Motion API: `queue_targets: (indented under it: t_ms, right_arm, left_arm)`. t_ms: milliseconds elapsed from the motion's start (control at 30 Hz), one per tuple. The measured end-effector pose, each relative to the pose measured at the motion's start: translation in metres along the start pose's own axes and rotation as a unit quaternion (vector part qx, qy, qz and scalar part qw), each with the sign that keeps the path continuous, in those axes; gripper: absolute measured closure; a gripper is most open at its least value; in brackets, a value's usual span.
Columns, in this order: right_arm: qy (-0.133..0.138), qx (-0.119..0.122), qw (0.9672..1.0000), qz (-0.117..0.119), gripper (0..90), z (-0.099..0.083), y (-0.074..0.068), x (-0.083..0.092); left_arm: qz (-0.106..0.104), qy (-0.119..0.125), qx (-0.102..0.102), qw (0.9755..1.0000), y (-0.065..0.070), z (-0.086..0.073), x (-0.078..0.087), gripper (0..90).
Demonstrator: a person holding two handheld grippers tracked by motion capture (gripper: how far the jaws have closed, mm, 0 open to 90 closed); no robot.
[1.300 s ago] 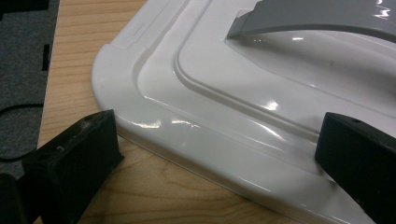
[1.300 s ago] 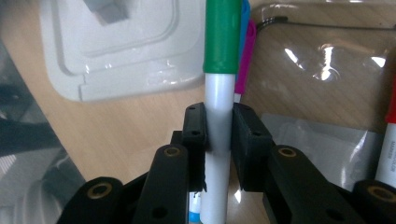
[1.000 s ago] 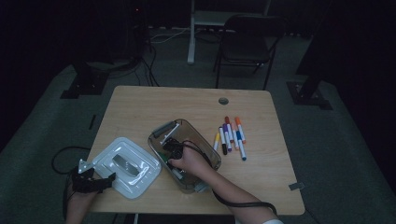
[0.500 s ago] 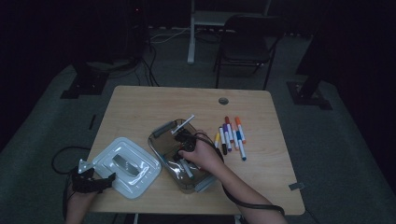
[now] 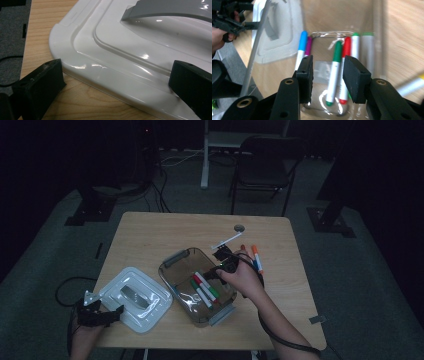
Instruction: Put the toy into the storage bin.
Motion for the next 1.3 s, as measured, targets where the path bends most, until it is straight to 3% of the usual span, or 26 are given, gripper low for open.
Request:
queue_targets:
  t_ms: [300, 367, 600, 767, 1000, 1300]
  right_arm:
    - [0.042, -0.036, 0.9982, -0.023, 54.8, -0.006, 0.04, 0.031]
    - [0.044, -0.039, 0.998, -0.025, 54.6, -0.008, 0.044, 0.032]
    - [0.058, -0.056, 0.9952, -0.057, 50.8, -0.025, 0.082, 0.035]
    - [0.048, -0.066, 0.9939, -0.073, 49.6, -0.04, 0.103, 0.032]
    - [0.061, -0.089, 0.9895, -0.097, 49.1, -0.051, 0.129, 0.037]
    - [0.074, -0.109, 0.9783, -0.16, 53.6, -0.061, 0.184, 0.048]
  left_arm:
    - [0.0, -0.001, 0.001, 1.0, 0.0, 0.0, 0.0, 0.5]
    - [0.0, -0.001, 0.001, 1.0, 0.0, 0.0, 0.0, 0.5]
    - [0.0, -0.001, 0.001, 1.0, 0.0, 0.0, 0.0, 0.5]
    - [0.0, -0.001, 0.001, 1.0, 0.0, 0.0, 0.0, 0.5]
    - [0.0, -0.001, 0.001, 1.0, 0.0, 0.0, 0.0, 0.5]
    - [0.0, -0.001, 0.001, 1.0, 0.0, 0.0, 0.0, 0.5]
Point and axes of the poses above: each handheld gripper's, and its own axes: x roughly backward along the jaws, z roughly out of its top, y roughly to its right, the point moved 9 cm from there along -x, roughly forward along the jaws, and after that the axes turned 10 degrees about y, right-handed, at the moved point
